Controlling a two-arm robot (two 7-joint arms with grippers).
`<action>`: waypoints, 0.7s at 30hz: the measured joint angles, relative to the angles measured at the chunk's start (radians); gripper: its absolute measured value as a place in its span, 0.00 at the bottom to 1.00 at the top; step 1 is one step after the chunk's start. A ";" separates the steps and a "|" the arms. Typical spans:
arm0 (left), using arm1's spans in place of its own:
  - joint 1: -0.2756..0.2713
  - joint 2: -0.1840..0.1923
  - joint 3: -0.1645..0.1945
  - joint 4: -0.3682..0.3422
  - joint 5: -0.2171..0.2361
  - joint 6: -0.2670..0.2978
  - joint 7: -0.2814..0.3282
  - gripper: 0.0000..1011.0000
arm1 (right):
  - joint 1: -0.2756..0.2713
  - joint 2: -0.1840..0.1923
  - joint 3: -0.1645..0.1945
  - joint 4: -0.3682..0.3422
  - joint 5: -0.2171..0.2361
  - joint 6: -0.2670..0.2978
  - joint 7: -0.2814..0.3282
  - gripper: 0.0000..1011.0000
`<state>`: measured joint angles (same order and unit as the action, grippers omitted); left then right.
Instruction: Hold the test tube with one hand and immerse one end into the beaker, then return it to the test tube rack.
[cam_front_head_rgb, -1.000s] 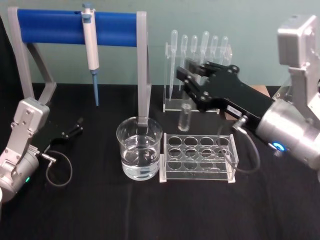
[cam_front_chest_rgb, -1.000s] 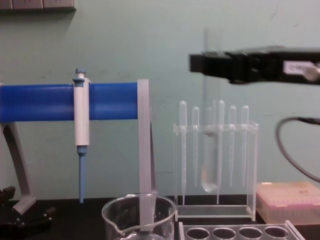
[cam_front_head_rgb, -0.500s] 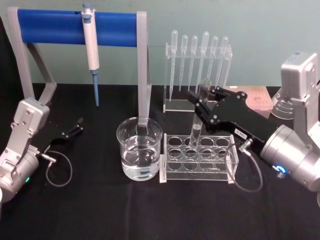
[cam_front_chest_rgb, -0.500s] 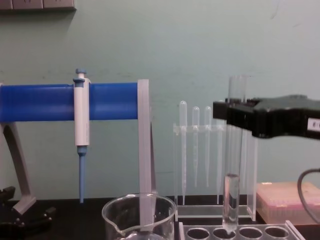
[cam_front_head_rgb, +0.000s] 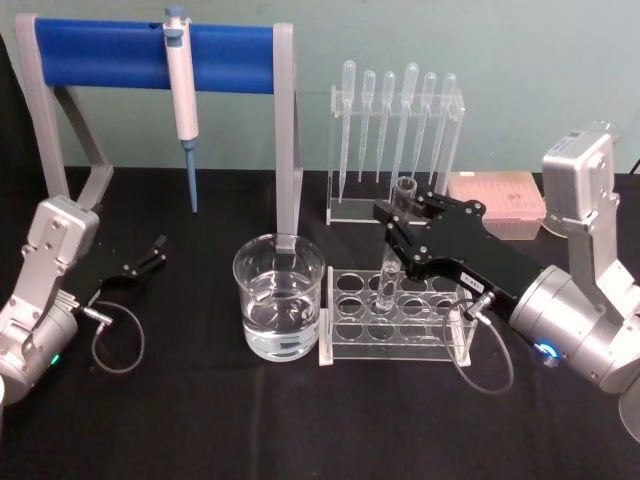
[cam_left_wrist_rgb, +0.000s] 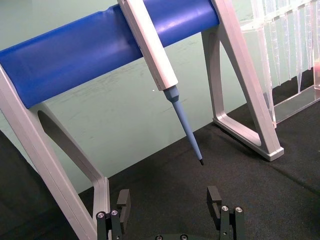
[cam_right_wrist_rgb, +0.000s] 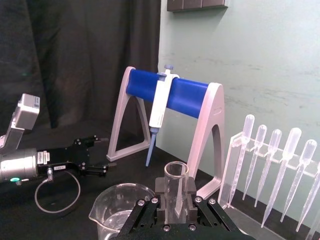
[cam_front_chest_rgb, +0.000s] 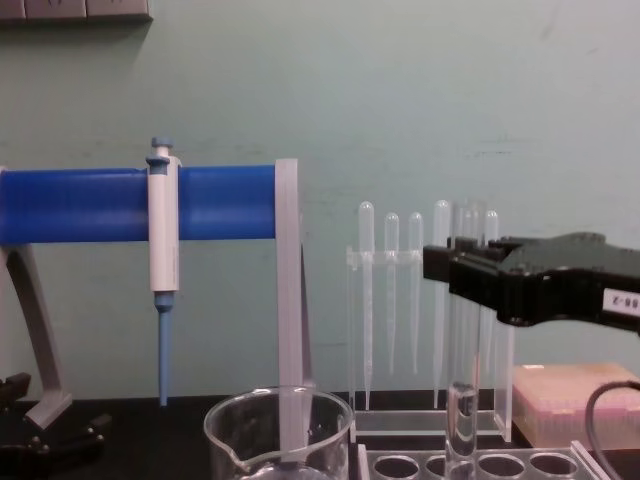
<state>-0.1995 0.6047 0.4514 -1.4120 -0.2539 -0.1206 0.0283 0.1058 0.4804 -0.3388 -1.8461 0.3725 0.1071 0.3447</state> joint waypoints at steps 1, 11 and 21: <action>0.000 0.000 0.000 0.000 0.000 0.000 0.000 0.99 | 0.000 -0.002 -0.001 0.004 -0.002 -0.002 0.001 0.22; 0.000 0.000 0.000 0.000 0.000 0.000 0.000 0.99 | 0.004 -0.027 -0.013 0.059 -0.025 -0.035 0.012 0.22; 0.000 0.000 0.000 0.000 0.000 0.000 0.000 0.99 | -0.004 -0.051 -0.027 0.116 -0.053 -0.068 0.019 0.22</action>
<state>-0.1995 0.6047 0.4514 -1.4119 -0.2539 -0.1205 0.0283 0.1015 0.4291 -0.3654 -1.7298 0.3190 0.0395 0.3639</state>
